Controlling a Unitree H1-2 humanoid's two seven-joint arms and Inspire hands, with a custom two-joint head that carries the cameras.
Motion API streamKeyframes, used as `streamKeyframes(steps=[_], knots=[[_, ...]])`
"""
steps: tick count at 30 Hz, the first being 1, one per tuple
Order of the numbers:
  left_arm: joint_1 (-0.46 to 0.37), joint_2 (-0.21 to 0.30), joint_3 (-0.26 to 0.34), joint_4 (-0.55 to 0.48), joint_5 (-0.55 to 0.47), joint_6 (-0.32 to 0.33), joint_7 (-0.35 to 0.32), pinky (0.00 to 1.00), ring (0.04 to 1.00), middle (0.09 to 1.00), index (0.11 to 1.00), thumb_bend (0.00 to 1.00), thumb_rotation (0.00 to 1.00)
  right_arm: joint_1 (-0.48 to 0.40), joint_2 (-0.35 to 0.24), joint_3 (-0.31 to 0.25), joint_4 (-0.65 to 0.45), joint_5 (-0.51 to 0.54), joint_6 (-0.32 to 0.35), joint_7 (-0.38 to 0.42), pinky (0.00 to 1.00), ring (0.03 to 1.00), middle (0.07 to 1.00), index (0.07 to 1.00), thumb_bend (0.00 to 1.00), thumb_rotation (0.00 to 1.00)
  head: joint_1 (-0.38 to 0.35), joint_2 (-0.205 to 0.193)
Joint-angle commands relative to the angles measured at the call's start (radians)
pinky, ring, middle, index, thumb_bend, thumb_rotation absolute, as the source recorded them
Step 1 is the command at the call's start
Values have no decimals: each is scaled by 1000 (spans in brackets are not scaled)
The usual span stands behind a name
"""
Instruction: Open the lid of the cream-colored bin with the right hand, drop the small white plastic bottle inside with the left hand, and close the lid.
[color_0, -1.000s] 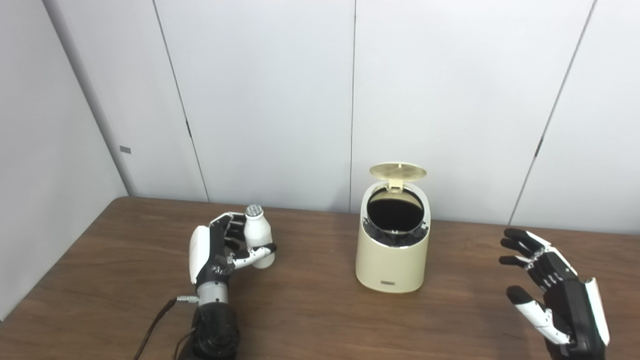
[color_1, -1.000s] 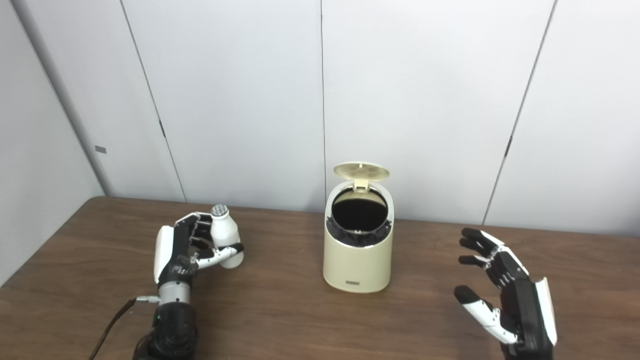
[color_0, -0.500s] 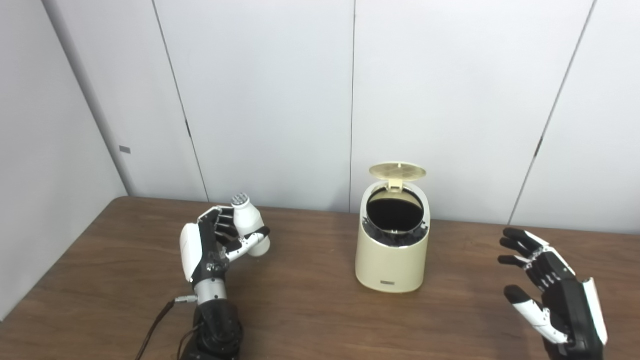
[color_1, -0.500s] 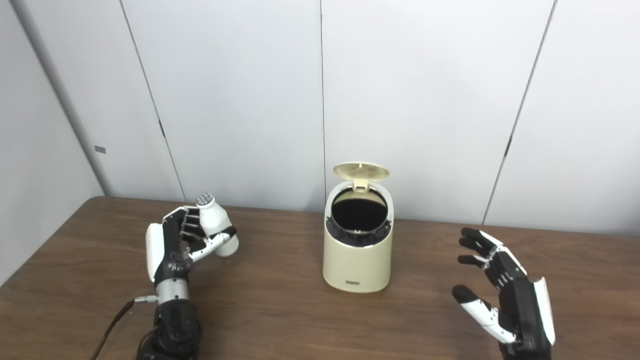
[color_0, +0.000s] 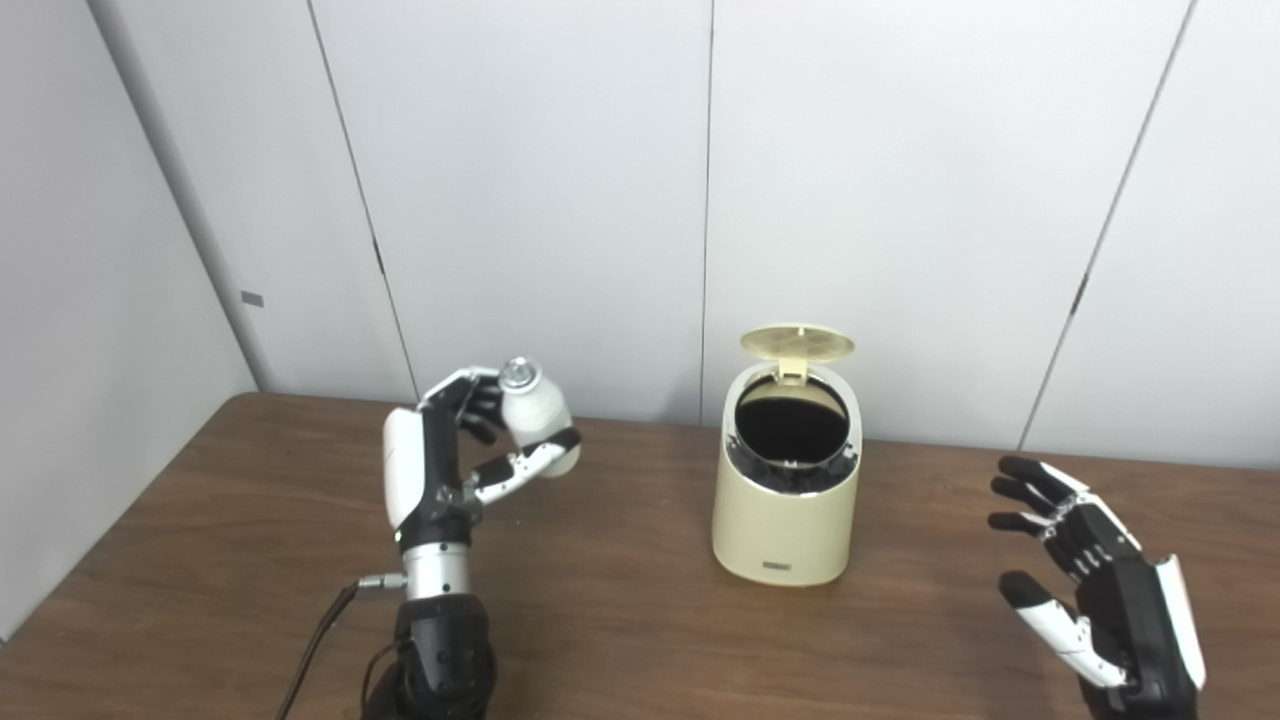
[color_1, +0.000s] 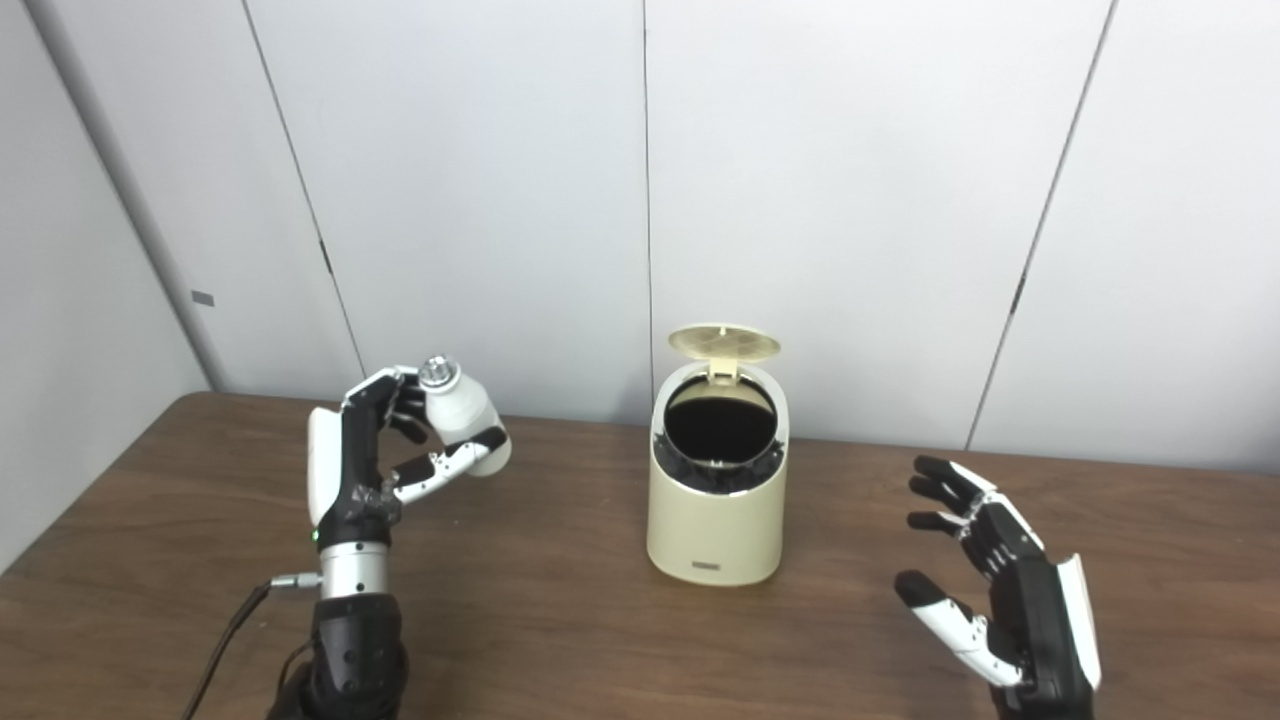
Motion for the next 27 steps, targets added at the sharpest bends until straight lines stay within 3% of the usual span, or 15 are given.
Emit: streamKeyframes(steps=[1, 5, 6, 8, 10, 16, 23, 27], knots=[[-25, 1, -10, -79, 29, -34, -12, 396, 504, 497, 441, 501, 0, -33, 2, 1, -29, -31, -26, -11, 702, 799, 805, 753, 668, 621, -7, -2], [-27, 3, -34, -138, 60, -72, -39, 523, 553, 491, 421, 495, 0, -44, 6, 2, -8, -53, -60, -22, 737, 819, 811, 757, 636, 624, -20, -11], [-28, 1, -41, -154, 62, -79, -48, 563, 513, 505, 428, 499, 0, -46, 6, 0, -4, -64, -64, -27, 753, 832, 816, 759, 638, 631, -24, -13], [-31, -1, -52, -171, 58, -108, -64, 682, 600, 502, 446, 517, 0, -49, 6, -2, 1, -87, -68, -39, 780, 858, 822, 765, 641, 668, -28, -14], [-34, -3, -55, -173, 54, -132, -73, 712, 620, 500, 452, 521, 0, -51, 8, -2, 2, -99, -68, -47, 786, 865, 823, 766, 641, 677, -34, -17], [-48, -14, -77, -187, 104, -183, -93, 968, 711, 479, 486, 523, 0, -53, 12, 0, 5, -128, -72, -67, 812, 877, 828, 777, 641, 713, -49, -21], [-76, -12, -122, -169, 216, -234, -94, 1000, 787, 461, 511, 522, 0, -61, 11, -6, 32, -132, -98, -82, 826, 884, 834, 780, 654, 718, -61, -26], [-92, -22, -137, -138, 292, -262, -50, 1000, 790, 460, 510, 523, 0, -61, 13, -4, 30, -122, -96, -80, 853, 894, 837, 768, 641, 701, -65, -29]])
